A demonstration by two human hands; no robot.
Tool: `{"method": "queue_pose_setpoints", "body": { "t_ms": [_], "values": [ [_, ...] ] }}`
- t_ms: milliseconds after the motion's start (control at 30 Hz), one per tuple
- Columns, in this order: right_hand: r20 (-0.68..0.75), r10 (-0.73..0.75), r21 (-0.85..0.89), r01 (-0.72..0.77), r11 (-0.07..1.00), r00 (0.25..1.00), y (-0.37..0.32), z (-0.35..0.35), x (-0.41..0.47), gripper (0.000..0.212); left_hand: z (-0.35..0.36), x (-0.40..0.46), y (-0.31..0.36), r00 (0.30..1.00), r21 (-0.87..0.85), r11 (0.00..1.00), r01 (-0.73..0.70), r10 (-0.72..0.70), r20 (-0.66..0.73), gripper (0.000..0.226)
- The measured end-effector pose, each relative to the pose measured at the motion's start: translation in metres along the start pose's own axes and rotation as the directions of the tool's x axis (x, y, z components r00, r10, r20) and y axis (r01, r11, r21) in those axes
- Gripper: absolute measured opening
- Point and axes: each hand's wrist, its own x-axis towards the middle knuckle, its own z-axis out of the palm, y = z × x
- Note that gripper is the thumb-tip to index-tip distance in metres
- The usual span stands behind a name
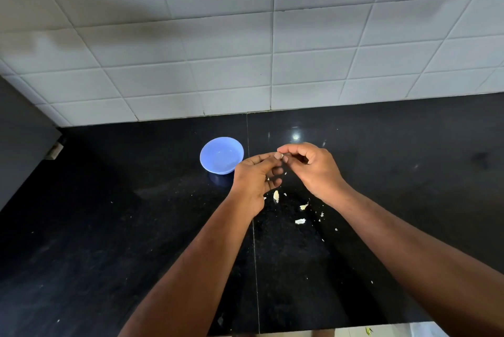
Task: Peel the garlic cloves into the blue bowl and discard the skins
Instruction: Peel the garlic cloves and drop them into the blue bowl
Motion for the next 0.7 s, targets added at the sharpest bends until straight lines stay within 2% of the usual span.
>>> {"method": "queue_pose_setpoints", "body": {
  "t_ms": [100, 200, 300, 500, 700],
  "values": [
    [-0.014, 0.03, 0.054, -0.029, 0.998, 0.999, -0.0013, -0.0004, 0.0003, 0.027, 0.002, 0.0008, 0.002, 0.998, -0.063, 0.997, 0.05, -0.048, 0.029, 0.014],
    [-0.002, 0.024, 0.006, -0.024, 1.0, 1.0, -0.0023, -0.0019, -0.0005, 0.032, 0.0028, 0.0025, 0.003, 0.999, -0.029, 0.999, 0.038, -0.037, 0.031, 0.013],
    [0.004, 0.004, -0.058, -0.004, 0.998, 1.0, -0.0016, -0.0033, 0.0012, 0.027, 0.0034, 0.0035, 0.0044, 1.0, 0.028, 0.999, 0.021, -0.021, 0.007, 0.012],
    [-0.004, 0.014, -0.014, -0.014, 1.0, 1.0, -0.0067, -0.0062, 0.0018, 0.025, 0.0048, 0.0027, 0.0056, 1.0, 0.007, 1.0, 0.003, -0.003, 0.01, 0.008],
    [0.037, 0.002, -0.063, 0.001, 0.998, 0.999, -0.0101, -0.0056, 0.0004, 0.029, 0.0039, 0.0027, 0.0067, 0.995, 0.187, 0.978, -0.097, 0.1, -0.008, 0.011]
  ]
}}
